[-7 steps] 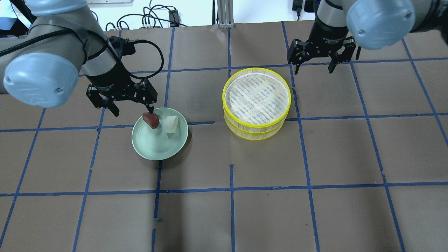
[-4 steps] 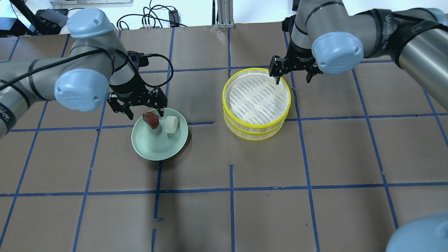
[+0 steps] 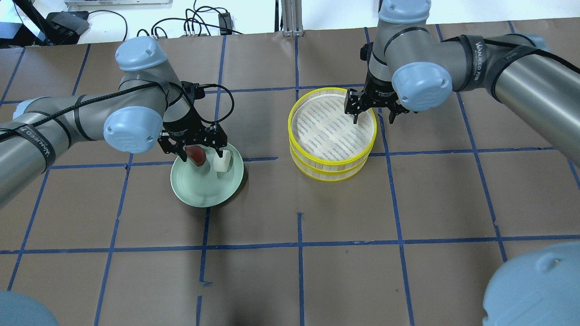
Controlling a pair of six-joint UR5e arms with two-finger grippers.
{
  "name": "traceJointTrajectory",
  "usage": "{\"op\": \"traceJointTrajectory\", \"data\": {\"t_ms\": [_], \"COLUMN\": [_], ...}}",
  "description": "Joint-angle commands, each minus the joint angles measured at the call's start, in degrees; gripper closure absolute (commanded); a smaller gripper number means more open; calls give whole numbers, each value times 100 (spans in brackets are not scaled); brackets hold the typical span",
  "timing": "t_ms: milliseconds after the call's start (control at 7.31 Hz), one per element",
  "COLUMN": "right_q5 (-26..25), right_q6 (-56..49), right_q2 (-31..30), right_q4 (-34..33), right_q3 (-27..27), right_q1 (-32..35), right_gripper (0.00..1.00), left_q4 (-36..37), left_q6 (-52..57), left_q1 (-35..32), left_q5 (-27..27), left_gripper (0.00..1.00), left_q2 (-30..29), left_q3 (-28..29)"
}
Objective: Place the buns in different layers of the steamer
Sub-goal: 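Lower left gripper onto the white bun while right gripper reaches the steamer rim, then grasp the white bun with left gripper while right gripper lifts the top tier aside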
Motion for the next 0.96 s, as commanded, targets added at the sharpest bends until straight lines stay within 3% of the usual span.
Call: {"op": "traceJointTrajectory", "data": {"t_ms": [0,274,411,547,684,821], "right_q5": [-47,-73,-282,-284,-293,-293], "right_q6": [-22,-49,-136,-267,-460,-914], "right_q2": [15,-64,-238,-579,-853,-864], "right_q4": [-7,54,263,779,914,916], "right_q3": [60,-9,-10,-62,-63,-63], "right_q1": [-12,-29,-91,-161,-353,-729], "right_gripper": [92,95,95,95,95,95], "left_q4": [230,301,354,354,389,459], "left_q6": [-86,-103,-95,-112,-121,-112], "left_q1": [-77,-77,-77,-77,-77,-77], "left_q5": [-62,-62,-62,-106,-115,-98], "left_gripper": [5,21,48,82,93,96], "left_q2": [-209,-245,-246,-280,-307,-290], "left_q3": [-14,-23,-23,-31,-40,-23]}}
